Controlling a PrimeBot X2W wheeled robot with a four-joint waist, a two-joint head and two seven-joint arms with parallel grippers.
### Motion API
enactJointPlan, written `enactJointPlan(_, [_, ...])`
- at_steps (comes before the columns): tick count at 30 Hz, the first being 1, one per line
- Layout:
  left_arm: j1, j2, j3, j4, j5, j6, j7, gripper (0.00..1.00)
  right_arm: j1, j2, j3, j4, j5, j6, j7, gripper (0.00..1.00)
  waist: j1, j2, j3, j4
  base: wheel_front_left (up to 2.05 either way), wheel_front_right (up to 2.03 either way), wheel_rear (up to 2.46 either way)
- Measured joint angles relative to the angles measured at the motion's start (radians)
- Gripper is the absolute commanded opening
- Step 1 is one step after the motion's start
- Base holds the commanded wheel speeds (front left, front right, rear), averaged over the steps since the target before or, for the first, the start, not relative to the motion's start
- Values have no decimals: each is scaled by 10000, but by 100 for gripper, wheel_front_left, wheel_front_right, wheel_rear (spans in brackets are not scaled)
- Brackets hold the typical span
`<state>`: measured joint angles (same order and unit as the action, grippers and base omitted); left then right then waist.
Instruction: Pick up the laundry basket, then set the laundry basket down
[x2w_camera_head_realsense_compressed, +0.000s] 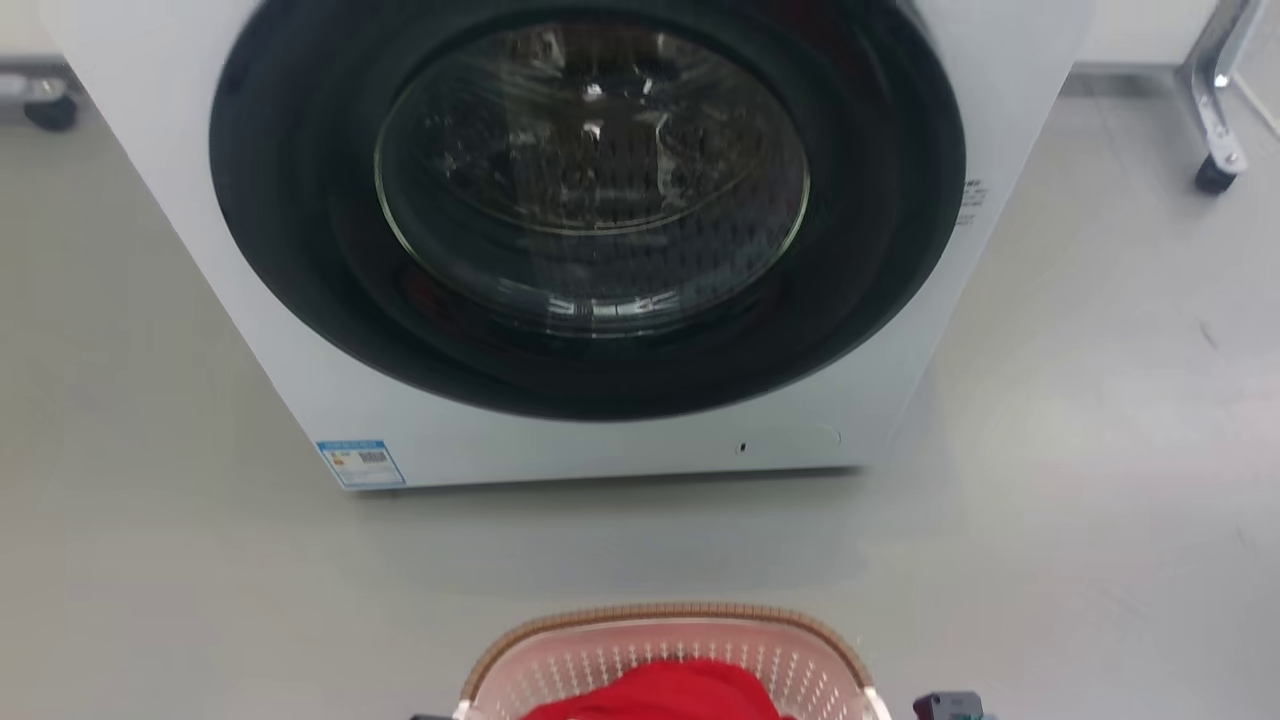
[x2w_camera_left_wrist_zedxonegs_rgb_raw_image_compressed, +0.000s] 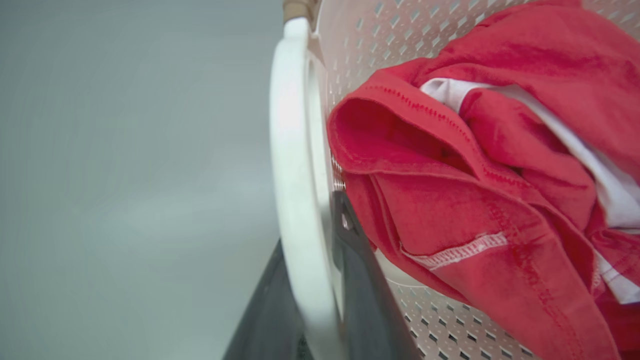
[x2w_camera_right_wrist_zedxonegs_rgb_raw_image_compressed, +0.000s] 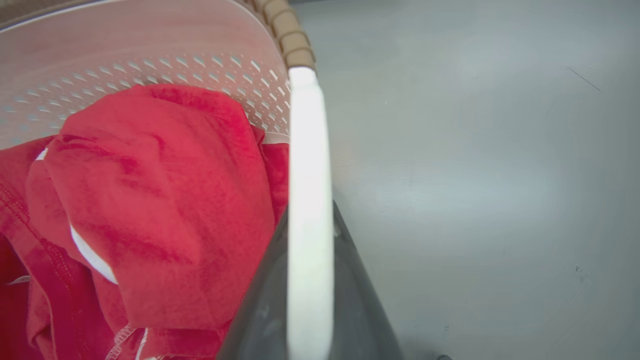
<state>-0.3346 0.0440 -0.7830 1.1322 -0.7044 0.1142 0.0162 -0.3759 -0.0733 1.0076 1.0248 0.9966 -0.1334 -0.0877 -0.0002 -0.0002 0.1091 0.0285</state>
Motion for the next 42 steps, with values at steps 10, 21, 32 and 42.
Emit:
enactJointPlan(10, [352, 54, -267, 0, -253, 0, 188, 0, 412, 0, 290, -73, 259, -36, 90, 0, 0, 0, -1051, 19, 0, 0, 0])
enactJointPlan(21, [388, 88, -384, 2, -328, 2, 263, 0, 427, -2, 508, -81, 571, -77, 165, 0, 2, 1, -1258, 6, 0, 0, 0])
enactJointPlan(32, [391, 96, -491, 82, -412, 2, 263, 0, 419, -4, 708, -79, 782, -77, 161, 0, 3, 2, -1210, -19, 0, 0, 0])
enactJointPlan(42, [386, 96, -591, 123, -431, 4, 261, 0, 390, -4, 857, -42, 926, -77, 150, 0, 2, 2, -1126, -32, 0, 0, 0])
